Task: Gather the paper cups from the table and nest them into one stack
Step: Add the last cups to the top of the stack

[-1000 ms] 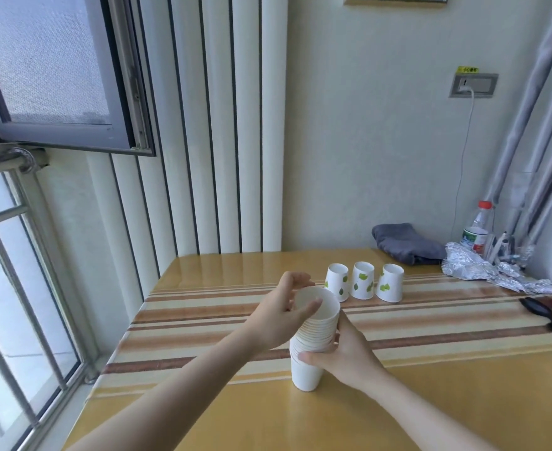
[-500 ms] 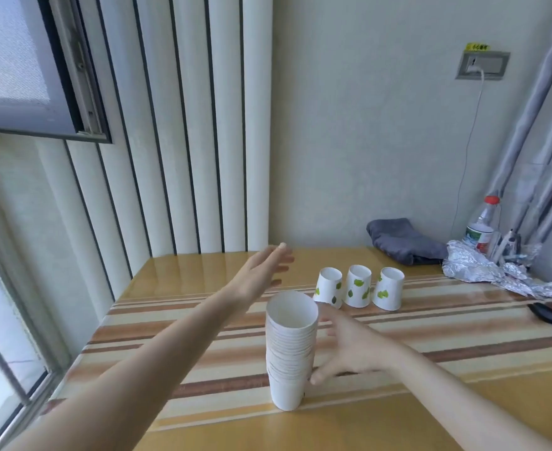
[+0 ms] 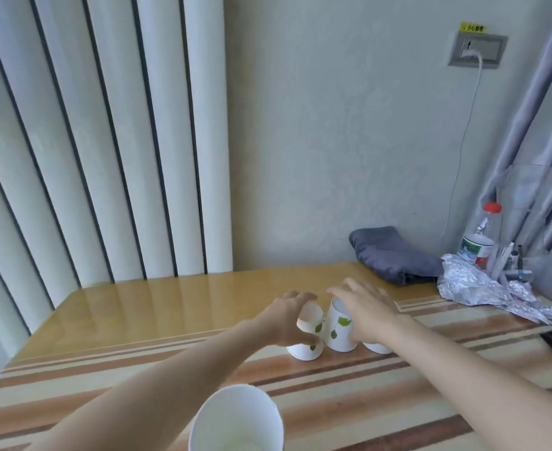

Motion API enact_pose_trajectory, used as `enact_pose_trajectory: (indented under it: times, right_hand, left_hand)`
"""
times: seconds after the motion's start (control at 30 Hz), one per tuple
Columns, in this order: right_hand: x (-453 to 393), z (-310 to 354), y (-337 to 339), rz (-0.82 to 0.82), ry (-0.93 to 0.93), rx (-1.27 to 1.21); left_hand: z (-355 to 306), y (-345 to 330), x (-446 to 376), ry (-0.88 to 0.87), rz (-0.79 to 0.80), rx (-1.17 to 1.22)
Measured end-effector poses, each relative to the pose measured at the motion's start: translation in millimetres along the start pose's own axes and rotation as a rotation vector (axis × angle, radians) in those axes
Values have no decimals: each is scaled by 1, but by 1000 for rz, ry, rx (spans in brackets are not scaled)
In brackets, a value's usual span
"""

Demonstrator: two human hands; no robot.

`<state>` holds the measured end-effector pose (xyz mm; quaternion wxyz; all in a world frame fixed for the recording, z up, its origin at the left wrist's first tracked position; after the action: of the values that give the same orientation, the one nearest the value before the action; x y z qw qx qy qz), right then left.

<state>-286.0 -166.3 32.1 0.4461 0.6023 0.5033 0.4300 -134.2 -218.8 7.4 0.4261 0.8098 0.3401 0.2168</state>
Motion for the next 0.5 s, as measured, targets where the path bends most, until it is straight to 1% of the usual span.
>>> enact_pose_trajectory:
  times: [0.13, 0.2, 0.27, 0.3, 0.37, 0.43, 0.47, 0.5]
  right_hand:
    - [-8, 13, -11, 24, 14, 50]
    - [-3, 18, -9, -7, 8, 89]
    - [6, 21, -1, -50, -2, 99]
    - [13, 21, 8, -84, -12, 34]
    - [29, 19, 27, -176, -50, -223]
    - [52, 15, 50, -286, -139, -527]
    - [66, 14, 60, -302, -213, -710]
    - [81, 16, 69, -270, -281, -926]
  left_hand:
    - [9, -2, 4, 33, -89, 126]
    - [11, 16, 21, 46, -155, 221]
    - [11, 48, 45, 56, -229, 288]
    - [10, 67, 58, 69, -260, 313]
    - [4, 104, 90, 97, -330, 419]
    - [-7, 134, 128, 138, -427, 661]
    - [-12, 144, 147, 154, -470, 824]
    - [-17, 151, 165, 159, -498, 996]
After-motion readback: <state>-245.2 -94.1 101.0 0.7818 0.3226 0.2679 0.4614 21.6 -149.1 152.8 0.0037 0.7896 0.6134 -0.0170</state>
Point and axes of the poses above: each hand's wrist, its own x-axis away from the middle knuckle, its own y-axis out of the back of the hand, z = x × y, the point moved 3 cm from there along -x, towards the middle knuckle, and after that the axes turned 6 degrees about x, right-handed, at the moved point
